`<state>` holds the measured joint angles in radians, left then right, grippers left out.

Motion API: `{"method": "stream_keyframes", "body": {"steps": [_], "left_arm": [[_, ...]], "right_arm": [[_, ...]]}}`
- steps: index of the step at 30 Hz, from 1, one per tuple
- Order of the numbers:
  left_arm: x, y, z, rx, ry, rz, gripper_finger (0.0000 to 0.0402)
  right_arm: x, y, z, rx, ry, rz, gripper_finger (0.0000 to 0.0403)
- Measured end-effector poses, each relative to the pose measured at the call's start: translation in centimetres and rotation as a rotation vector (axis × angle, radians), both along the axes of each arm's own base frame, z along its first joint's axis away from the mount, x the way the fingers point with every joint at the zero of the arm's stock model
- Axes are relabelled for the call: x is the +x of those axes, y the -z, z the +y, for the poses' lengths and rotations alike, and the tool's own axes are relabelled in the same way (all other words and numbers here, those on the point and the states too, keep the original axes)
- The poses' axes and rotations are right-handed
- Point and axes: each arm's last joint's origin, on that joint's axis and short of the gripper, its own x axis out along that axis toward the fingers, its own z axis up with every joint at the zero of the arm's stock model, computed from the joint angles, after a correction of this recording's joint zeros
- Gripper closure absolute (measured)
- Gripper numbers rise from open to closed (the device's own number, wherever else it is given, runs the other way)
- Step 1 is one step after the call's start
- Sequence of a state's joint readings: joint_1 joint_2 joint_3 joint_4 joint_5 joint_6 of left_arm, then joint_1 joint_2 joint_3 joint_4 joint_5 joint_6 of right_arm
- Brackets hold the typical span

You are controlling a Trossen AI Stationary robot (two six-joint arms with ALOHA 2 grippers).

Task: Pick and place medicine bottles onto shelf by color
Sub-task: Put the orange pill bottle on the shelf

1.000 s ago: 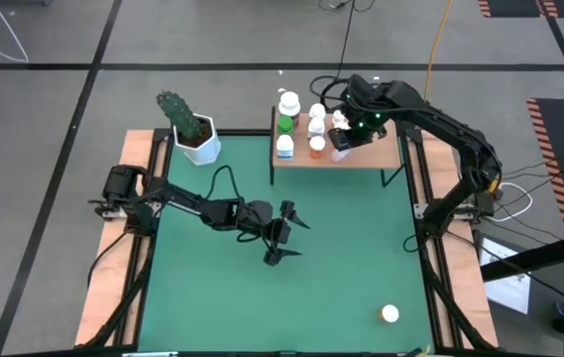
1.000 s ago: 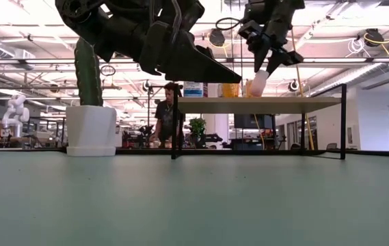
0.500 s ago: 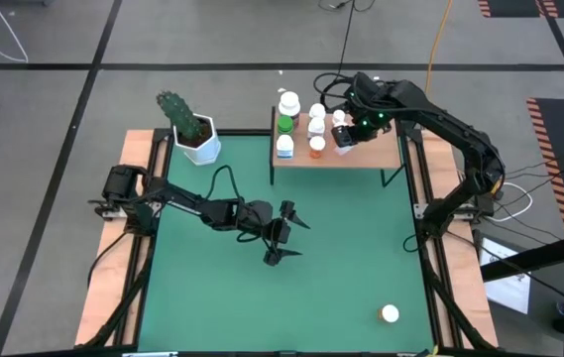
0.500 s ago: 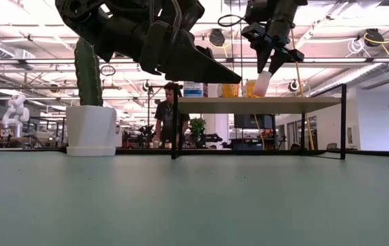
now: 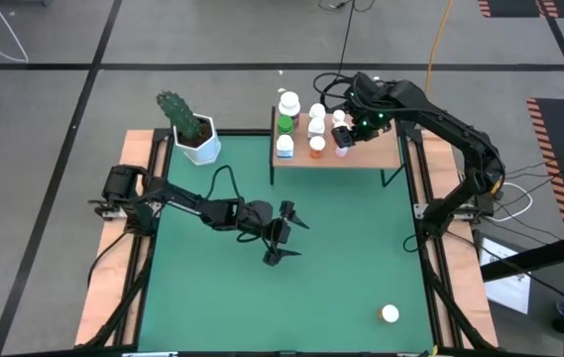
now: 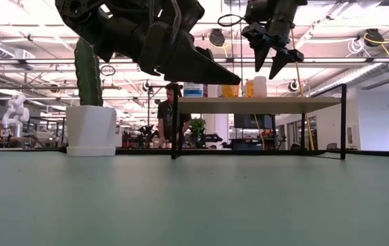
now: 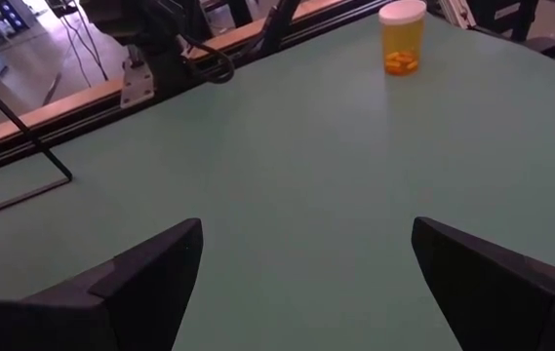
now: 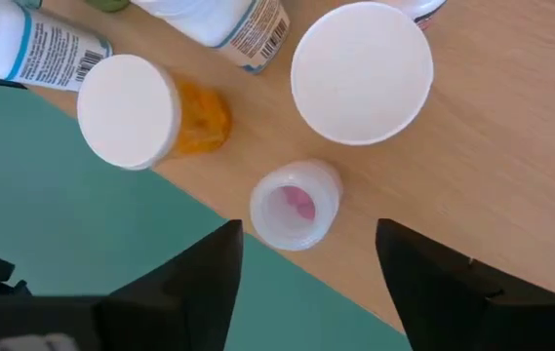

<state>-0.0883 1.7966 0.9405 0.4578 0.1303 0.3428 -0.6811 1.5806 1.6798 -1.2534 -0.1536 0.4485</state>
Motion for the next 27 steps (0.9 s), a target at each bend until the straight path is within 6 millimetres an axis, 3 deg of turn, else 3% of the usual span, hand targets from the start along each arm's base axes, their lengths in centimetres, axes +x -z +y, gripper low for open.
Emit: {"method": "stream_keyframes", "body": {"steps": [3, 6, 9, 14, 20, 24, 27], "left_arm": [[-0.1, 0.2, 0.0, 0.001, -0.001, 0.02, 0.003], [-0.2, 0.4, 0.0, 0.004, -0.003, 0.041, 0.003], [-0.2, 0.5, 0.0, 0.009, -0.01, 0.057, 0.003], [-0.3, 0.6, 0.1, 0.014, -0.038, 0.067, 0.003], [-0.6, 1.2, -0.1, -0.051, -0.081, 0.151, 0.003], [-0.8, 1.3, -0.8, -0.099, -0.094, 0.183, 0.003], [-0.8, 1.1, -1.6, -0.102, -0.072, 0.16, 0.003]], "right_arm": [[-0.4, -0.3, 0.7, 0.011, -0.023, 0.018, 0.0173], [-1.0, -1.0, 2.9, 0.016, -0.079, 0.089, 0.0173], [-1.4, -1.4, 6.6, -0.006, -0.135, 0.195, 0.0173], [-1.6, -1.1, 14.2, -0.035, -0.321, 0.197, 0.0173], [-2.0, 2.6, 24.7, 0.01, -0.482, 0.112, 0.0173], [0.0, 6.2, 31.2, 0.044, -0.631, 0.003, 0.0186], [1.0, 8.3, 35.0, 0.073, -0.694, 0.06, 0.0203]]}}
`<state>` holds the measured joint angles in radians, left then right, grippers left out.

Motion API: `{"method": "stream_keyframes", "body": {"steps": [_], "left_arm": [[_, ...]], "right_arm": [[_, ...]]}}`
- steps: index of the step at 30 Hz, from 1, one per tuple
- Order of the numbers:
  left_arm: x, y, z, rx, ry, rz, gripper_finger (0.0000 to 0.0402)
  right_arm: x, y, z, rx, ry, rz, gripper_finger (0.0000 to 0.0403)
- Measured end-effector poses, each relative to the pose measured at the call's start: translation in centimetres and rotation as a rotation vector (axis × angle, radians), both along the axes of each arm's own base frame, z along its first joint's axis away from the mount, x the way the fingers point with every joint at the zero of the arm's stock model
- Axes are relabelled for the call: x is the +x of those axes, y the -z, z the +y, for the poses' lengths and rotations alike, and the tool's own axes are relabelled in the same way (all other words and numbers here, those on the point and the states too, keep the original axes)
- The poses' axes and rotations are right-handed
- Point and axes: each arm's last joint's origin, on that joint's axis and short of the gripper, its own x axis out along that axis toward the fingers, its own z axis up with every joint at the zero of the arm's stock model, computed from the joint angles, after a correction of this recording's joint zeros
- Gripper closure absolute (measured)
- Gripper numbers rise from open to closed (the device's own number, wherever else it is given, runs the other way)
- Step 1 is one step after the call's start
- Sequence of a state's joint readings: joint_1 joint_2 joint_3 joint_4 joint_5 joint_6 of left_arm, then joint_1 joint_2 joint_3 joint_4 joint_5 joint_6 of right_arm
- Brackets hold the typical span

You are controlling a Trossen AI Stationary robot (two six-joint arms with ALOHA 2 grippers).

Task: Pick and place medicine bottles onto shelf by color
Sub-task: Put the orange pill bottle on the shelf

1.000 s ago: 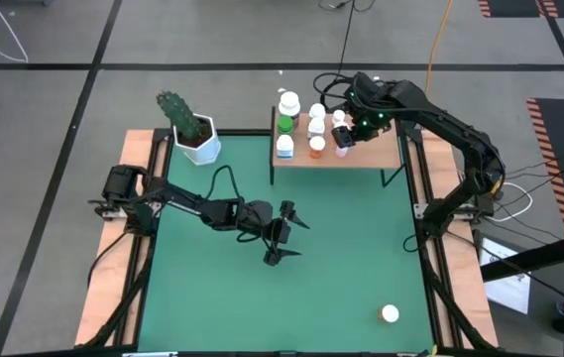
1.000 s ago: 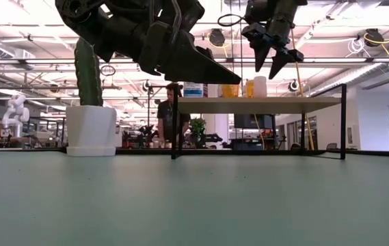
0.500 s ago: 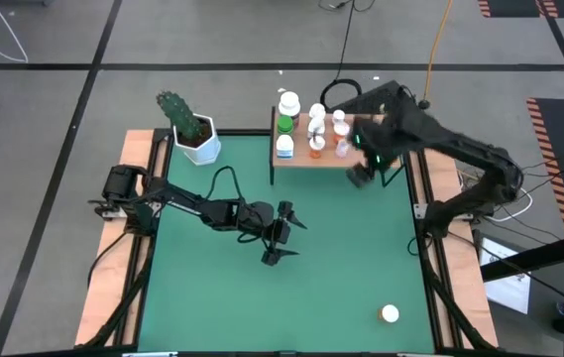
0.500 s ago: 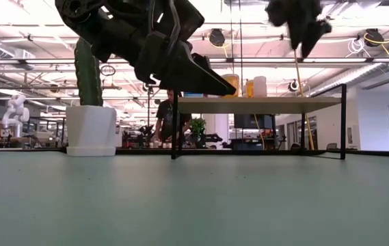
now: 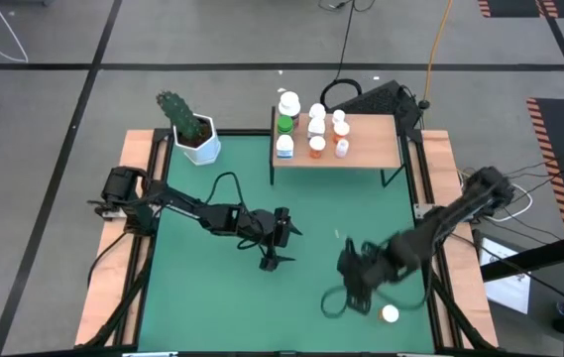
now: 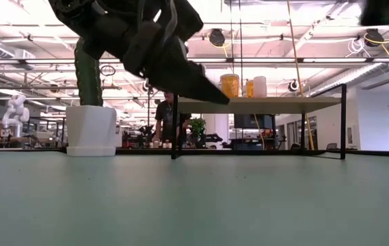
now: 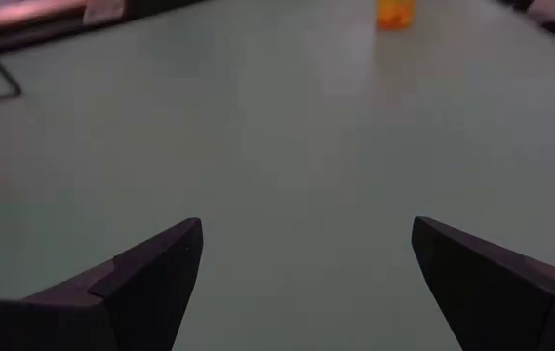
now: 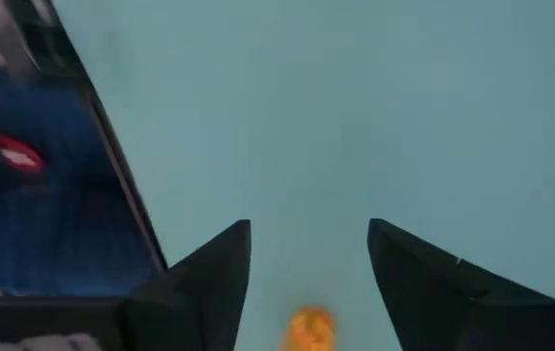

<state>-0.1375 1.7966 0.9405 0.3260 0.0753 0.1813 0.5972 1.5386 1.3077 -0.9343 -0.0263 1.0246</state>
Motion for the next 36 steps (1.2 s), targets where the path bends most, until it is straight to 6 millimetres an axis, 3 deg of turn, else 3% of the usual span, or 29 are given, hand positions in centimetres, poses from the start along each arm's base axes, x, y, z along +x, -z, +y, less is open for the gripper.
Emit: {"method": "stream_keyframes", "body": {"steps": [5, 9, 18, 24, 29, 36], "left_arm": [[0.0, -0.2, -0.9, -0.009, 0.023, -0.027, 0.003], [-0.1, -0.3, -1.4, -0.018, 0.031, -0.026, 0.003], [-0.7, 0.0, -3.7, -0.229, -0.086, 0.054, 0.003], [-1.8, 0.1, -6.9, -0.256, -0.078, 0.087, 0.003], [-2.6, 0.1, -9.0, -0.197, -0.121, 0.05, 0.003], [-2.9, 0.0, -9.8, -0.191, -0.156, 0.027, 0.003]], "right_arm": [[-1.4, 2.5, 4.8, 0.026, 0.038, 0.207, 0.0228], [-2.9, 2.0, 6.9, 0.075, 0.104, 0.292, 0.0245], [-6.2, 0.7, 7.0, -0.042, 0.219, 0.32, 0.0264], [-8.5, 0.7, 6.9, -0.144, 0.184, 0.428, 0.0263], [-9.0, 1.2, 7.1, -0.149, 0.142, 0.399, 0.0228], [-8.3, 3.1, 7.9, -0.077, 0.141, 0.266, 0.0114]]}}
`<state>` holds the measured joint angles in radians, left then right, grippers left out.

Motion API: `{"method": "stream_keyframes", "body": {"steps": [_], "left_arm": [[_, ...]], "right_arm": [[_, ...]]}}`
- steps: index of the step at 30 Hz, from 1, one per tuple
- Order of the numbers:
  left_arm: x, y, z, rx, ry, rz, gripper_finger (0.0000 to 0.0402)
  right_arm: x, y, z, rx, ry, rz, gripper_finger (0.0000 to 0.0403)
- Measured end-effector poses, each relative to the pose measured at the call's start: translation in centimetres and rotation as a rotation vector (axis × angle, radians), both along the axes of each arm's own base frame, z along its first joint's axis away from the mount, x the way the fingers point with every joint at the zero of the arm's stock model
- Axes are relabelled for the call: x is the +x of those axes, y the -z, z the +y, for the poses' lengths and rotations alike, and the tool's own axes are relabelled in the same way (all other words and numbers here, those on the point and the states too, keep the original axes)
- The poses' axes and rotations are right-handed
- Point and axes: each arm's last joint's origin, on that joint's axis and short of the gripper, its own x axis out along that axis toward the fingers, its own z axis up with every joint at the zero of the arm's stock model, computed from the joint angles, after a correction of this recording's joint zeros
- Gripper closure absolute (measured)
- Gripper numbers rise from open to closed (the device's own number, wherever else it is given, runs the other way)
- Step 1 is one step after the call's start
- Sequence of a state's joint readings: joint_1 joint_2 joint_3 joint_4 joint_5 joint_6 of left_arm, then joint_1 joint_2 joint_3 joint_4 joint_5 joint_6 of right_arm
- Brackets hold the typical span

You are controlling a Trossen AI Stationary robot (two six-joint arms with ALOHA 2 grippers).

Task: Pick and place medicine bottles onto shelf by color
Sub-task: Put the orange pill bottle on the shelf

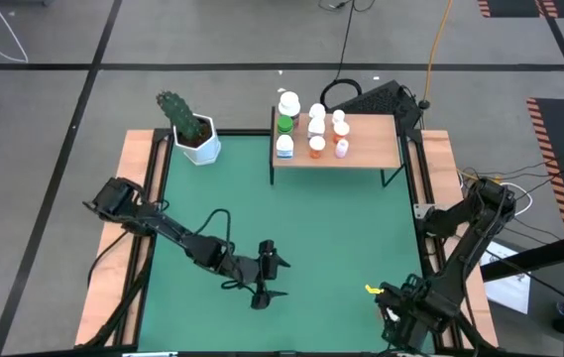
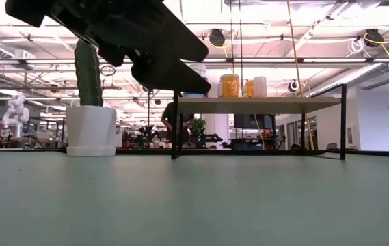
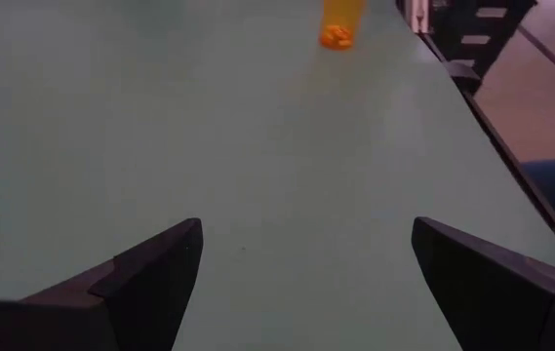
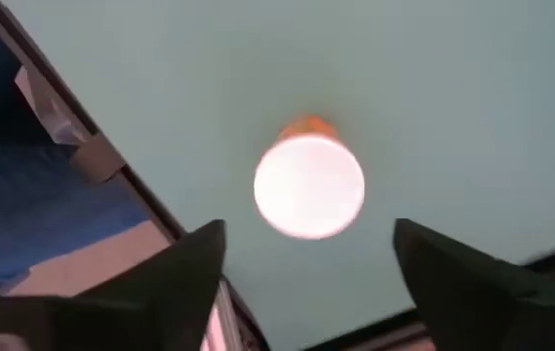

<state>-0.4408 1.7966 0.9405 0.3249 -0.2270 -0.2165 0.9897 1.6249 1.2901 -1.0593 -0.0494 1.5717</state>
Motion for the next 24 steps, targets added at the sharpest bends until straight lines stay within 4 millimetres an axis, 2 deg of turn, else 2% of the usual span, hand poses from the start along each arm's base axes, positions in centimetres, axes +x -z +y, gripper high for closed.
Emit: {"method": "stream_keyframes", "body": {"steps": [4, 9, 17, 24], "left_arm": [[0.0, 0.0, 0.0, -0.017, -0.014, 0.004, 0.003], [0.0, 0.0, 0.0, -0.02, -0.013, -0.001, 0.003], [0.2, -0.2, 0.2, -0.012, -0.014, -0.019, 0.003], [0.2, -0.2, 0.3, 0.0, -0.009, -0.02, 0.003]], "right_arm": [[-0.1, 1.8, -0.4, -0.001, 0.016, 0.016, 0.0064], [-0.4, 3.2, -1.0, -0.014, 0.084, 0.055, 0.0052], [0.1, 3.4, -0.8, 0.029, 0.052, 0.014, 0.0075], [-0.1, 3.4, -0.9, 0.015, 0.049, 0.03, 0.0132]]}}
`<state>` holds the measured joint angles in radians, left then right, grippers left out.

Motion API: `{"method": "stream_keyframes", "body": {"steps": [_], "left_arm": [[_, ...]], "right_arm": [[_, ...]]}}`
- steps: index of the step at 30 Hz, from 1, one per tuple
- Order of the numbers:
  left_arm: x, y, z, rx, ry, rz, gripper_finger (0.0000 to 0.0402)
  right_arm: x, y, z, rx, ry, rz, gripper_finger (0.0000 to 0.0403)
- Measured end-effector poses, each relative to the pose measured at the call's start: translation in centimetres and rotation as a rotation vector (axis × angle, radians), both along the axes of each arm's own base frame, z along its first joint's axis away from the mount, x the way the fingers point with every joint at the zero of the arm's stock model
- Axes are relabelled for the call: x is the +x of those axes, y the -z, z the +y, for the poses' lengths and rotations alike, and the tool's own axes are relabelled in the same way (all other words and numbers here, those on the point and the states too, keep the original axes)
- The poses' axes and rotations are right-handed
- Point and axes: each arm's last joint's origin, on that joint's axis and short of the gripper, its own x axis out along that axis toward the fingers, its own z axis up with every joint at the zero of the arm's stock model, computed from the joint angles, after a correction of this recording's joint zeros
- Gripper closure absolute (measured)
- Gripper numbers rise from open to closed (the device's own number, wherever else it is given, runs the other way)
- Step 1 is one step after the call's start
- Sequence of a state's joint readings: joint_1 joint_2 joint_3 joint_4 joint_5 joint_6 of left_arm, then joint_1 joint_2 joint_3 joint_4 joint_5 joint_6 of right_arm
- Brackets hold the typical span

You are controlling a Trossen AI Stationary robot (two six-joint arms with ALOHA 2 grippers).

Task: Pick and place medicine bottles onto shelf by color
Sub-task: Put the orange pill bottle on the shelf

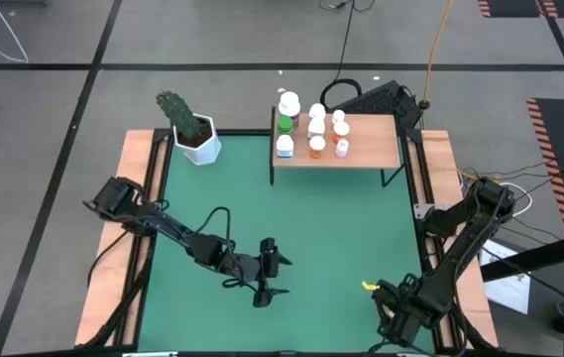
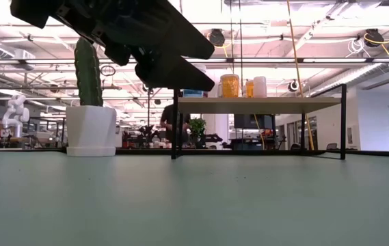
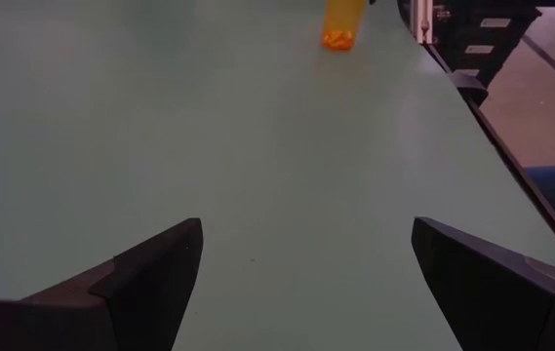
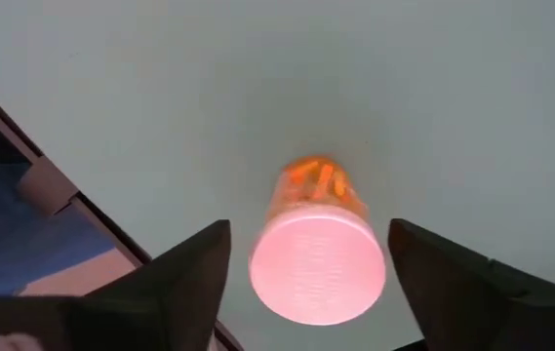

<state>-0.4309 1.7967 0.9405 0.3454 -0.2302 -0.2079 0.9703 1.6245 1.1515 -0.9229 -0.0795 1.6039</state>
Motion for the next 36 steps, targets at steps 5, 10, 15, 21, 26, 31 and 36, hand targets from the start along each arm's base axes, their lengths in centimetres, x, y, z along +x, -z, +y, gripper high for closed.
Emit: {"method": "stream_keyframes", "body": {"steps": [5, 10, 15, 21, 26, 31, 36], "left_arm": [[0.0, 0.0, 0.0, 0.01, 0.006, -0.002, 0.003], [0.0, 0.0, 0.0, 0.011, 0.007, -0.002, 0.003], [0.0, 0.0, 0.0, 0.011, 0.007, -0.002, 0.003], [0.0, 0.0, 0.0, 0.011, 0.005, -0.004, 0.003], [0.1, 0.0, 0.3, 0.01, -0.002, -0.006, 0.003], [0.3, -0.2, 0.6, 0.006, -0.012, -0.018, 0.003], [0.6, -0.2, 1.1, 0.008, -0.024, -0.028, 0.003]], "right_arm": [[0.0, 0.0, 0.0, -0.002, 0.002, 0.004, 0.0181], [0.0, 0.0, -0.1, -0.006, 0.002, 0.008, 0.0218], [-0.1, 0.0, -0.1, -0.007, -0.006, 0.007, 0.0214], [0.1, 0.0, -0.3, -0.015, -0.053, 0.003, 0.0209], [0.9, -1.2, -1.7, -0.024, -0.077, -0.061, 0.0213], [2.3, -3.8, -5.2, -0.016, -0.056, -0.155, 0.0213], [3.0, -7.2, -12.7, -0.059, 0.083, -0.163, 0.0213]]}}
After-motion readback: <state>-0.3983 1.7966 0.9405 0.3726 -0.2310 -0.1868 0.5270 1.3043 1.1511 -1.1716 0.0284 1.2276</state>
